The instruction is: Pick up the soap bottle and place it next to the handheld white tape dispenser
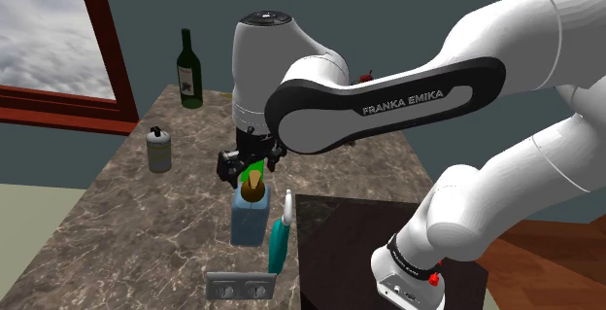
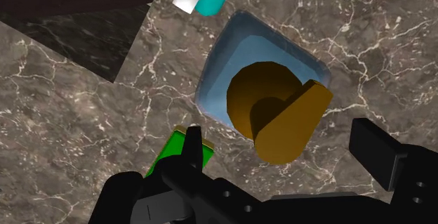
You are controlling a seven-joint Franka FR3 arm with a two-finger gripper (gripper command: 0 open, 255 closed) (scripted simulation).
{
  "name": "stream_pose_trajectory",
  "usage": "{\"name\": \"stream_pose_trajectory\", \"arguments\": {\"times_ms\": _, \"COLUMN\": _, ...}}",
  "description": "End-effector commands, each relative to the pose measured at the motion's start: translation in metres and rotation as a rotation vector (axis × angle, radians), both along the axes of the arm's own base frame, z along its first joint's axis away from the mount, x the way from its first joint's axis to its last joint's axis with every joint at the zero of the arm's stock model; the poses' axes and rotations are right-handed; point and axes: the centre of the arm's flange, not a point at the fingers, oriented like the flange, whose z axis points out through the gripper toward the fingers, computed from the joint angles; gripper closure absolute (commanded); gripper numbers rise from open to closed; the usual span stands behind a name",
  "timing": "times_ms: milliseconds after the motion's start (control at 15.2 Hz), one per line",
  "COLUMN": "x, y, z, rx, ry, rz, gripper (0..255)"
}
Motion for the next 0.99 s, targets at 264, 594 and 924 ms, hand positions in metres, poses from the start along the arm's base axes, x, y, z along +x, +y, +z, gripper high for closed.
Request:
{"name": "stream_pose_trajectory", "arguments": {"times_ms": 264, "x": 0.000, "y": 0.000, "z": 0.000, "rx": 0.000, "ry": 0.000, "rz": 0.000, "gripper": 255}}
{"name": "stream_pose_trajectory", "arguments": {"times_ms": 594, "x": 0.000, "y": 0.000, "z": 0.000, "rx": 0.000, "ry": 0.000, "rz": 0.000, "gripper": 255}}
{"name": "stream_pose_trajectory", "arguments": {"times_ms": 924, "x": 0.000, "y": 0.000, "z": 0.016, "rx": 0.000, "ry": 0.000, "rz": 0.000, "gripper": 255}}
